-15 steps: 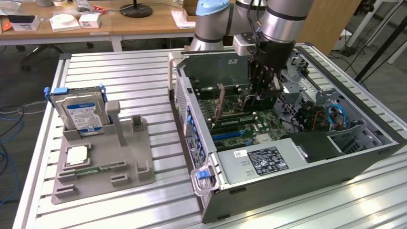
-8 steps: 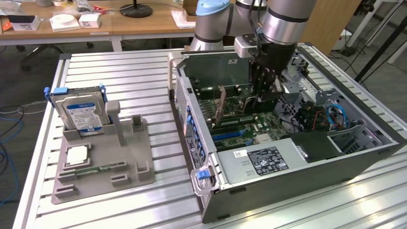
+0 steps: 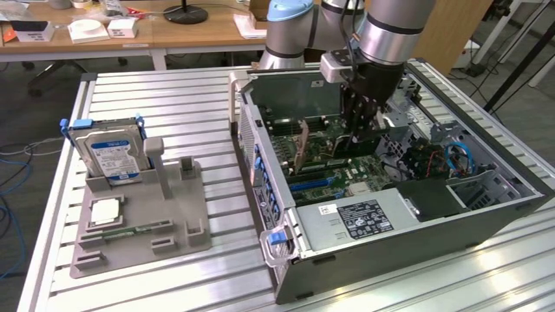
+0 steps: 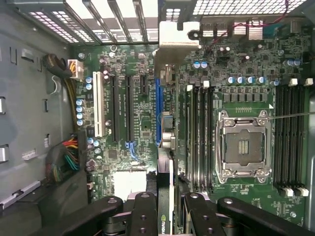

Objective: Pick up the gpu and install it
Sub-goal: 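Insert the gpu into the slot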

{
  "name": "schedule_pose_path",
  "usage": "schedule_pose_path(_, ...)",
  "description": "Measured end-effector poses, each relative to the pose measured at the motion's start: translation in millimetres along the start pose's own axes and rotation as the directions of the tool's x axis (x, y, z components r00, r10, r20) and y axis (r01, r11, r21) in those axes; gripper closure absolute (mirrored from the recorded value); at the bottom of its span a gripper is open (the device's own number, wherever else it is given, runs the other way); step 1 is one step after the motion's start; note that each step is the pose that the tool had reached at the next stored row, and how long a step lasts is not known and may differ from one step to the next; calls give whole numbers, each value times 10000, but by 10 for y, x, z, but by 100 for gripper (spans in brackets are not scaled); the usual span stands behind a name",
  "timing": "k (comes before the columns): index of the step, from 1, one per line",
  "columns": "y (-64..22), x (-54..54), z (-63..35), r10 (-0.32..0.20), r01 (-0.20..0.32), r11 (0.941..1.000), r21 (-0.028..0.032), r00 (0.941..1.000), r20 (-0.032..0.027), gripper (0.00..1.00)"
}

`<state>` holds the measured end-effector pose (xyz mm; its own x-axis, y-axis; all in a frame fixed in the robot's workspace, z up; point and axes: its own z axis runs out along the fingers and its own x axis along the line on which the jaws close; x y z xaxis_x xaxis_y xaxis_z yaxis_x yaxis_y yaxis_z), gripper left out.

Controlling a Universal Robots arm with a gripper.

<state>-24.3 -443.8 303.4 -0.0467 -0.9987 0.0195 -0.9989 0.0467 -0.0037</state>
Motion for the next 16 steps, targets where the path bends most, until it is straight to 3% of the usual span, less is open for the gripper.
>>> schedule_pose_path(16,109,28,34,-6,6,10000,0,10000,-1,74)
